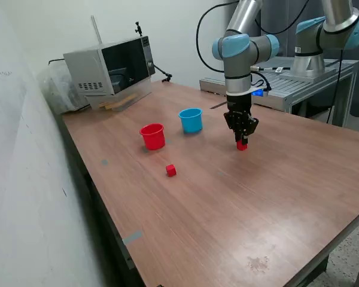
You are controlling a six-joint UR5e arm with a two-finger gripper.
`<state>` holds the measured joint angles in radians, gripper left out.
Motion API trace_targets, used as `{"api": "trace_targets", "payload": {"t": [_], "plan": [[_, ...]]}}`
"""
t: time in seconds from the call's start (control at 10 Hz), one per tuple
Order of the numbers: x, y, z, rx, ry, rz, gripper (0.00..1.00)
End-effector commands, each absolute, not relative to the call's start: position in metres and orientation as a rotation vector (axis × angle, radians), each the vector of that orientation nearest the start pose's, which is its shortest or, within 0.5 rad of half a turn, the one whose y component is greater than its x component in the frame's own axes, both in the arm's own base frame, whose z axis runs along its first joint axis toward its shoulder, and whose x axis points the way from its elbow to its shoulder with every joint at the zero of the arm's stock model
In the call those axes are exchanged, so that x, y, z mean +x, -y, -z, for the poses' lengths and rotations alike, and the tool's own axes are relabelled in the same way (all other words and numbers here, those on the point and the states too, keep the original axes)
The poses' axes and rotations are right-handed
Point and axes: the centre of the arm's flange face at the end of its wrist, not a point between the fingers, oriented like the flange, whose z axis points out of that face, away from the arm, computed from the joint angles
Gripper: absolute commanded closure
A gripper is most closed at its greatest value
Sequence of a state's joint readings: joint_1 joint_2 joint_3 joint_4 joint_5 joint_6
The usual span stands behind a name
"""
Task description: Place red objects in the red bin, and blue objects in the blue bin.
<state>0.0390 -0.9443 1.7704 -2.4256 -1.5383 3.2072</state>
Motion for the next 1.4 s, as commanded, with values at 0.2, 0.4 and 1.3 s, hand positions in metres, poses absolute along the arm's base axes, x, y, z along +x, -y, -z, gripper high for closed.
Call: {"api": "trace_targets", "payload": {"t": [0.2, 0.4, 1.3], "plan": [[-0.622, 0.132, -0.133, -2.183, -2.323, -0.019, 1.0], [-0.628, 0.124, -0.167, -2.196, -2.361, -0.086, 1.0], [-0.698, 0.038, -0.314, -2.137, -2.531, -0.405, 1.0]]}}
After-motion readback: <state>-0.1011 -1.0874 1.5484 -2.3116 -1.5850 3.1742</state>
